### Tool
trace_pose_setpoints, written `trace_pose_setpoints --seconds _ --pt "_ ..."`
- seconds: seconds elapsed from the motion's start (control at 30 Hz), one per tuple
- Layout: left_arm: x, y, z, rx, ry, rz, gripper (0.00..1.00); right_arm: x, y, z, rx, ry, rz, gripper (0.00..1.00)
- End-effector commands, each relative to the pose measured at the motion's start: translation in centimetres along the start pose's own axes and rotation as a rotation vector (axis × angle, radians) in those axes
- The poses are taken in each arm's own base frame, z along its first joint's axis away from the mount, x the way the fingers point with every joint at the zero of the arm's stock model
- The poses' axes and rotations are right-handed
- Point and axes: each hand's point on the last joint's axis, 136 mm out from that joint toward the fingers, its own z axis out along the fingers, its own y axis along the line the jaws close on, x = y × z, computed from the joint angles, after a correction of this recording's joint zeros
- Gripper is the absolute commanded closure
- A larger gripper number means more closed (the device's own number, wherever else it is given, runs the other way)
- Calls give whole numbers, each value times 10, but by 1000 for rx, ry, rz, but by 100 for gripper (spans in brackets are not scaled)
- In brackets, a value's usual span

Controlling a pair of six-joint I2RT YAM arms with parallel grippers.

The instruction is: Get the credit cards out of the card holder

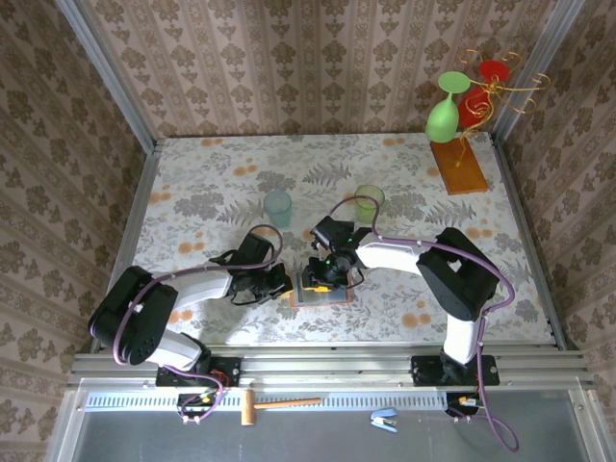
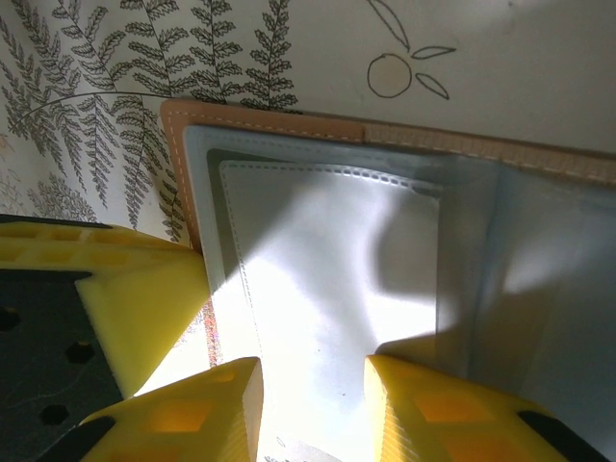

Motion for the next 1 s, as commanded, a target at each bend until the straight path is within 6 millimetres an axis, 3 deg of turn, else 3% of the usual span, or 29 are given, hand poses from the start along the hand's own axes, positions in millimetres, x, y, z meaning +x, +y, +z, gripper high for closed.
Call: trace_pose_setpoints --seconds 0.0,0.47,0.8,0.97 --pt "13 16 3 -48 42 -23 96 1 -13 -6 32 -14 21 66" --pt "9 4 -4 -35 27 -13 96 -1 -8 -6 -106 -39 36 67" --pt "-6 -33 -24 51 -38 8 89 0 -10 -2 -171 -40 47 68" --pt "-7 -54 -26 106 -50 23 84 1 -14 -1 -177 -37 55 68"
